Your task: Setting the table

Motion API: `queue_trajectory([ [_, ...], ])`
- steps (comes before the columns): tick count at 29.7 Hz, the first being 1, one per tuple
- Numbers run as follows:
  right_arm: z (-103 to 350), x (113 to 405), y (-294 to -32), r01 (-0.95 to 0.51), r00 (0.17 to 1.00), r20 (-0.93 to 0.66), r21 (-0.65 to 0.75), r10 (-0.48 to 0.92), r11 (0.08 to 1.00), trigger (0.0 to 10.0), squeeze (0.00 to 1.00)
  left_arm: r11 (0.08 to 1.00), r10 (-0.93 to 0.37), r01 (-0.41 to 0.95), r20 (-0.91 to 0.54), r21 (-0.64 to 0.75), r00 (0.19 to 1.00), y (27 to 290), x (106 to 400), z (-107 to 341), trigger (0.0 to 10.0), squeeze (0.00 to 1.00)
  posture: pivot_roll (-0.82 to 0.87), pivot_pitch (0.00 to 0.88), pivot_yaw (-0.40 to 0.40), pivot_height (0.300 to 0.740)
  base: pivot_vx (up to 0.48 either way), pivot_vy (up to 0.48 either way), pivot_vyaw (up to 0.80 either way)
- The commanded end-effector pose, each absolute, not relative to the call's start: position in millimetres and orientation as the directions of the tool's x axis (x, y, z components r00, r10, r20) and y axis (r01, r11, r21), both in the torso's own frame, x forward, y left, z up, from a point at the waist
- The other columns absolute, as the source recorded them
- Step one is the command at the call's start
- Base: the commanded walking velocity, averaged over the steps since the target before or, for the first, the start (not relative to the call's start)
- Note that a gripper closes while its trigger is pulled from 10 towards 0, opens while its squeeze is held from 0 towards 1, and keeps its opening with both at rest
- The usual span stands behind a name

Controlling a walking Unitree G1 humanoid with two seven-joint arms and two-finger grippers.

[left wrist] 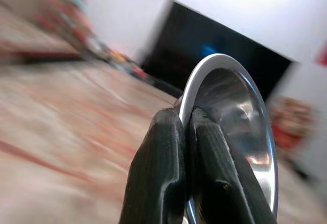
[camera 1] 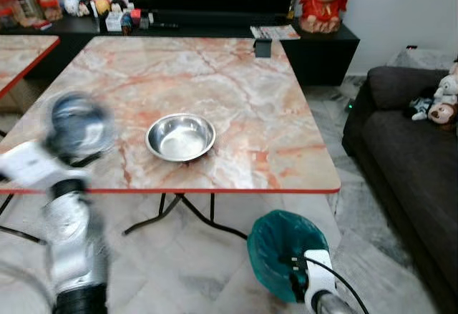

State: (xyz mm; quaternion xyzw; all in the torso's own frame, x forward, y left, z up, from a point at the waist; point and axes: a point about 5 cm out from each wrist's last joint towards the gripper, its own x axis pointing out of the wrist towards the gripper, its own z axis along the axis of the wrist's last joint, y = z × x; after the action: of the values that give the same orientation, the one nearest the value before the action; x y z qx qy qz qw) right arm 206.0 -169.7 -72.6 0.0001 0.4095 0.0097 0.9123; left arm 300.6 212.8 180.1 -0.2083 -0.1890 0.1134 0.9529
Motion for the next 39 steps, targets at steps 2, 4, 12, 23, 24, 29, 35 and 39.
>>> queue_trajectory([
  [2,-72.9,204.8,-173.9,0.016,0.666,-0.746,0.006,-0.007,1.000,10.0,0.00,0.850,0.167,0.011,0.288,-0.527,0.943,185.7,316.0,185.2,10.0,0.00,0.07,0.025,0.015,0.723,0.000,0.000,0.00],
  [4,-73.2,204.4,-173.7,0.021,0.665,-0.746,0.007,-0.009,1.000,10.0,0.00,0.834,0.148,0.029,0.274,-0.552,0.950,179.0,319.6,183.7,10.0,0.00,0.06,0.025,0.022,0.723,0.000,0.000,0.00],
  [12,-76.4,198.4,-171.5,0.071,0.660,-0.751,0.018,-0.033,0.997,10.0,0.00,0.729,0.068,0.085,0.196,-0.680,0.978,146.9,336.5,176.4,10.0,0.00,0.01,0.021,0.084,0.723,0.000,0.000,0.00],
  [23,-78.8,193.3,-173.7,0.038,0.651,-0.758,-0.024,-0.043,0.999,10.0,0.00,0.711,0.111,0.072,0.213,-0.699,0.971,150.6,341.2,182.8,10.0,0.00,0.02,0.020,0.084,0.723,0.000,0.000,0.00],
  [24,-78.6,194.0,-172.3,0.044,0.650,-0.759,-0.013,-0.039,0.999,10.0,0.00,0.714,0.125,0.064,0.216,-0.697,0.968,154.7,340.8,184.1,10.0,0.00,0.03,0.018,0.078,0.723,0.247,0.000,0.00],
  [29,-79.0,195.2,-167.0,0.016,0.637,-0.771,-0.005,-0.014,1.000,10.0,0.00,0.716,0.172,0.031,0.219,-0.698,0.960,168.1,339.9,185.3,10.0,0.00,0.03,0.018,0.081,0.723,0.253,0.000,0.00],
  [35,-79.8,193.9,-165.7,-0.006,0.631,-0.776,-0.018,-0.010,1.000,10.0,0.00,0.716,0.186,0.021,0.220,-0.697,0.958,171.8,339.3,185.9,10.0,0.00,0.04,0.019,0.081,0.723,0.265,0.000,0.00],
  [39,-80.8,192.4,-164.9,-0.026,0.624,-0.781,-0.031,-0.008,0.999,10.0,0.00,0.715,0.194,0.017,0.221,-0.698,0.956,172.5,339.1,186.1,10.0,0.00,0.04,0.017,0.080,0.723,0.295,0.000,0.51],
])
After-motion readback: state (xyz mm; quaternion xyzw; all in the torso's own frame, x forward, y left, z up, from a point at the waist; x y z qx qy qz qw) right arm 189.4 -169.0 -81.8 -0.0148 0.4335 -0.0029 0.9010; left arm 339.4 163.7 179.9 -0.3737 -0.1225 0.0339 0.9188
